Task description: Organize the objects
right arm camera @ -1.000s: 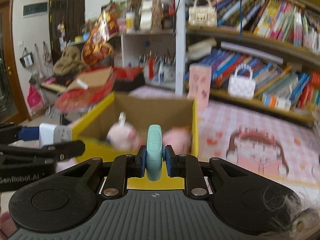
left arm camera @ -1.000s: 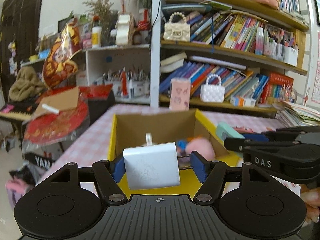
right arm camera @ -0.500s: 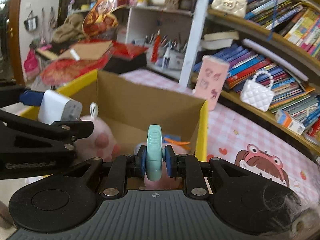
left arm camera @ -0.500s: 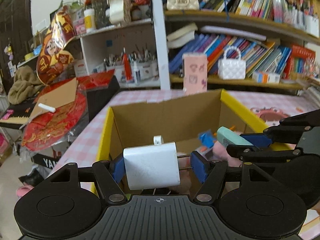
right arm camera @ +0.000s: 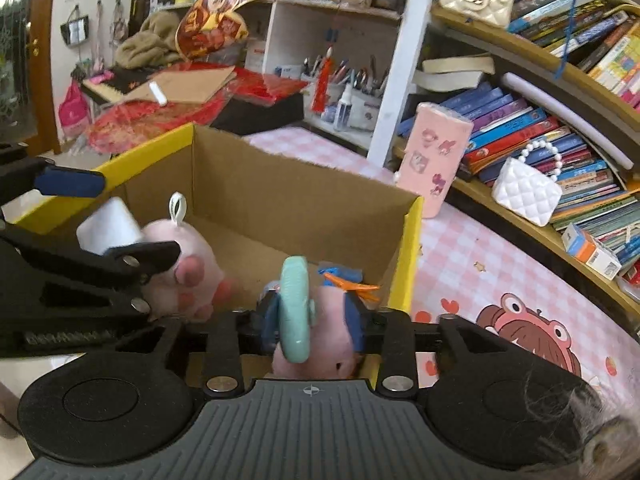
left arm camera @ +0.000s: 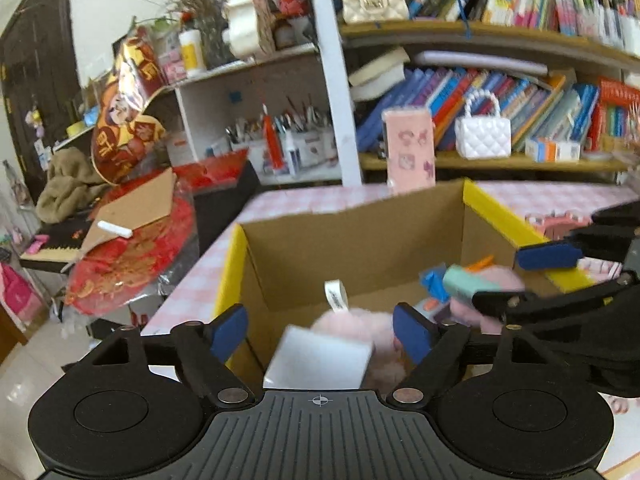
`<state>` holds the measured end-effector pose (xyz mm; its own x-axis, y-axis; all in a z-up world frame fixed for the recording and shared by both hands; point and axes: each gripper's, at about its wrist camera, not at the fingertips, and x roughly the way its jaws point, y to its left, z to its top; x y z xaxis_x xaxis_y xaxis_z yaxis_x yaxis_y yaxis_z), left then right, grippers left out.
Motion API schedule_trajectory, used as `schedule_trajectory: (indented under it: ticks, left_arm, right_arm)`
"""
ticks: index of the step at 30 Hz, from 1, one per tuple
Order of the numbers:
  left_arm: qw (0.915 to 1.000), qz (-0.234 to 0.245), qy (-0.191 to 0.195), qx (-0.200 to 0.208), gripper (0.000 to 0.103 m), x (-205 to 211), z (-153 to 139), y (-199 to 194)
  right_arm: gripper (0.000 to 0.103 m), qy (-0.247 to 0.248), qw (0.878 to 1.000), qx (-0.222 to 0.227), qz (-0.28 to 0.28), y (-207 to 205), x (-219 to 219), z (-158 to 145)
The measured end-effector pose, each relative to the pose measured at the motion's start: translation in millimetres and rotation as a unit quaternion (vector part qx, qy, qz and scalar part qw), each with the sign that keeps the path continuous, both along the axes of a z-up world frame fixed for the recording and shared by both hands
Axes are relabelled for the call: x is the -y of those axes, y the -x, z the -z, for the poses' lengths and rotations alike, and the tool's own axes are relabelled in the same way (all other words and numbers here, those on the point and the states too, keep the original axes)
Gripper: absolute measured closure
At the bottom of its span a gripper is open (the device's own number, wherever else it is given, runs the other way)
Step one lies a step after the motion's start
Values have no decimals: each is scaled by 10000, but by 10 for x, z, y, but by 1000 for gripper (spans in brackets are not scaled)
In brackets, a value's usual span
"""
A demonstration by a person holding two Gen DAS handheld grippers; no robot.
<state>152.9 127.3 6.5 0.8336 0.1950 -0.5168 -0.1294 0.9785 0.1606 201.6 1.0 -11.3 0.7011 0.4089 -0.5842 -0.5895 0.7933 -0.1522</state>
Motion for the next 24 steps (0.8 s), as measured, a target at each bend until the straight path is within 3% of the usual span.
schedule_trajectory:
  ticks: [6,14,17,24]
  left_arm:
    - [9994,-22,195,271,15,28,-194,124]
    - [9974,70,289,663,10,198,-411,433]
    - [9969,44,360,696,10,241,-424,549]
    - [9974,72,458,556,10,365,-316,816]
  right_arm:
    - [50,-385,9992,99,92,133,175,-170]
    - [46,-981,9927,203,671,379,480,-386]
    - [46,-1172,9892,235,850,538,620,-443]
    - [46,-1108,9810,265,1573,933,871,-403]
